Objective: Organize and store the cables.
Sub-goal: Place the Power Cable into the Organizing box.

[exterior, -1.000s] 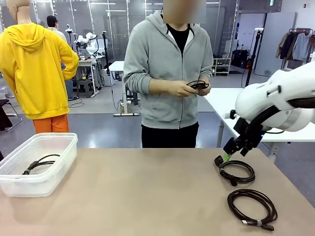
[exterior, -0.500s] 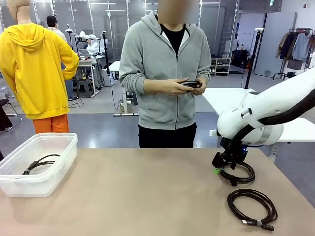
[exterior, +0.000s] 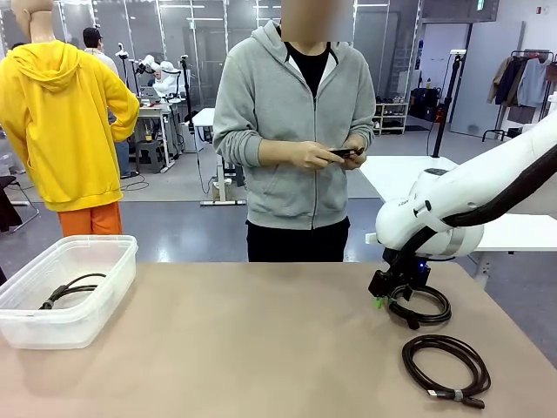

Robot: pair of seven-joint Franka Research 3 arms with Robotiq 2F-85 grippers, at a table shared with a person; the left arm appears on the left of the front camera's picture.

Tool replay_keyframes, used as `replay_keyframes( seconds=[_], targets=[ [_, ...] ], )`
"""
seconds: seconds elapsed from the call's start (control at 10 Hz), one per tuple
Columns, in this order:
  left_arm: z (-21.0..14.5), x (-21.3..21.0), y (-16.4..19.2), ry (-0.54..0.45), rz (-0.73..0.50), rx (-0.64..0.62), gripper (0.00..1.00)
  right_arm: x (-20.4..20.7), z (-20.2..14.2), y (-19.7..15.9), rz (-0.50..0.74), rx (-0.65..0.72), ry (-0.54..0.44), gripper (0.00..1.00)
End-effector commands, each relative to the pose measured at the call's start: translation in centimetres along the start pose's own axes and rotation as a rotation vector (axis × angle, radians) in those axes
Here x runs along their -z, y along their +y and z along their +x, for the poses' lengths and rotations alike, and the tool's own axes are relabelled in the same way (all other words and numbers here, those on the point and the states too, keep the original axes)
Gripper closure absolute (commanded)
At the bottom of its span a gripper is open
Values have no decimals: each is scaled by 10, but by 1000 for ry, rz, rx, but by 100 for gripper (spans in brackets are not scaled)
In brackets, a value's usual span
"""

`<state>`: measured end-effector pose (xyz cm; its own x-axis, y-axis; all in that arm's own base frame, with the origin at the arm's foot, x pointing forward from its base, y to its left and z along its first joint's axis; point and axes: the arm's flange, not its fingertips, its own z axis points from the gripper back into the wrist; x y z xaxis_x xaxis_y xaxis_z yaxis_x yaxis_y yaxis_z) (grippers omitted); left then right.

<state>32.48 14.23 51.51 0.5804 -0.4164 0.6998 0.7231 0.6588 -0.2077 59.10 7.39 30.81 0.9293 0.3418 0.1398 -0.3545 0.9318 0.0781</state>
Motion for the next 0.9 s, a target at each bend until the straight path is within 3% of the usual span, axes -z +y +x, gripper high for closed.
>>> replay_keyframes(
  seconds=[0.0, 0.1, 0.3, 0.4, 0.8],
  targets=[
    [0, 2, -1, -22, 2, 11, 0, 6, 13, 7, -45, 41, 17, 18],
    [0, 2, -1, -22, 2, 11, 0, 9, 14, 9, -46, 51, 35, 31],
    [0, 2, -1, -22, 2, 11, 0, 12, 15, 13, -62, 41, 50, 81],
    [0, 2, -1, -22, 2, 11, 0, 12, 14, 15, -66, 45, 54, 100],
    [0, 2, -1, -22, 2, 11, 0, 11, 15, 17, -94, 59, 66, 100]
  ],
)
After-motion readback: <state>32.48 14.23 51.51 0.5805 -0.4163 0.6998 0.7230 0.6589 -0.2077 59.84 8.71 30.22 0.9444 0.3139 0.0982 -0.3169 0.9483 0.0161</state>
